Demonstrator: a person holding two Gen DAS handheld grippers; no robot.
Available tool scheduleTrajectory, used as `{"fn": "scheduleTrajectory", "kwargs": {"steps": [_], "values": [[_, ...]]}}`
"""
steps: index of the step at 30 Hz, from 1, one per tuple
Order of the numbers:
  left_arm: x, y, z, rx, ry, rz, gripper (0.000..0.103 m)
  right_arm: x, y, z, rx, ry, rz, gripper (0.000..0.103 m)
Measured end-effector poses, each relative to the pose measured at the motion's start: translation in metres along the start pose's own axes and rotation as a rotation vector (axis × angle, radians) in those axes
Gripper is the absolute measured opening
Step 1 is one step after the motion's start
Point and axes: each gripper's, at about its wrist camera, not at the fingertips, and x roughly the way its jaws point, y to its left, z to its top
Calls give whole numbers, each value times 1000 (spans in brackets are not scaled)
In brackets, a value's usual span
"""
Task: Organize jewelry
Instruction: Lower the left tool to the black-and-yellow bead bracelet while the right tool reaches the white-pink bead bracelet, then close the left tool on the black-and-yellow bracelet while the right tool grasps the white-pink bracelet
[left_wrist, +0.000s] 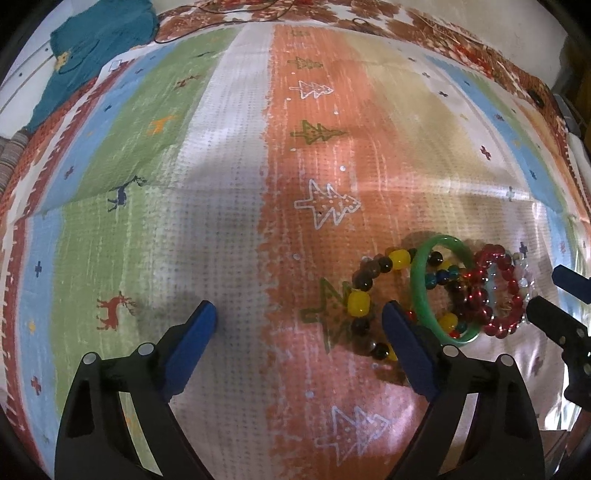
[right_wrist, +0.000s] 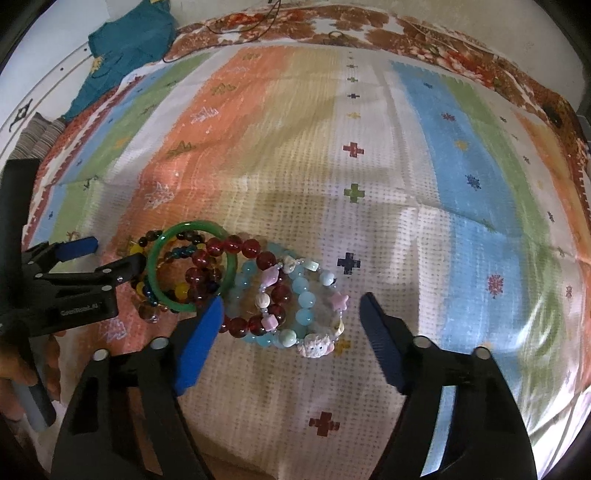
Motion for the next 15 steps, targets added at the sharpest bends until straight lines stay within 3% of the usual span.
{"fn": "scheduleTrajectory", "kwargs": {"steps": [7,15], "values": [[3,-8,1,54,-24,33,81,8,-2,-1,1,22,-21,55],[0,-8,3,61,-44,30,48,14,2,3,-9,35,5,30]]}}
